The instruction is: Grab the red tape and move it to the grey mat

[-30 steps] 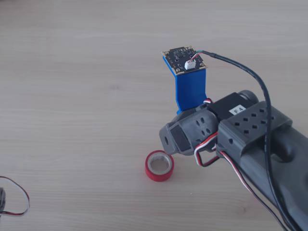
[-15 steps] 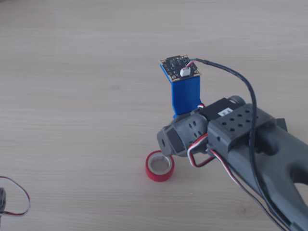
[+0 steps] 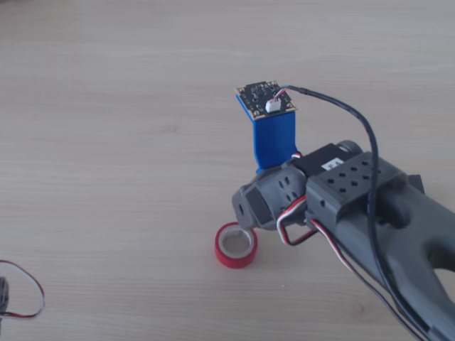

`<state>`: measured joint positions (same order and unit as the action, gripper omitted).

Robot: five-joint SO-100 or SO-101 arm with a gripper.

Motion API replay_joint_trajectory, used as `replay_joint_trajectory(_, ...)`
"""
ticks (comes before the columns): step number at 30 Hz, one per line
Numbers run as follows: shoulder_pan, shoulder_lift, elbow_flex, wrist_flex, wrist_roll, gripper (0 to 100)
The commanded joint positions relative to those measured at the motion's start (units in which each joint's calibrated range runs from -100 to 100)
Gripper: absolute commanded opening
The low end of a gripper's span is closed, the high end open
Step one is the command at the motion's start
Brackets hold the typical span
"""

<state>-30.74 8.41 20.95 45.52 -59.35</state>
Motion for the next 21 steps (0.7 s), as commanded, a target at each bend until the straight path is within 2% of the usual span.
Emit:
replay_joint_trajectory(1, -0.4, -5.6, -2.7, -0.2, 0.3, 16)
replay_joint_trajectory(21, -6.5, -7.9, -1.7, -0.6, -1.7, 16)
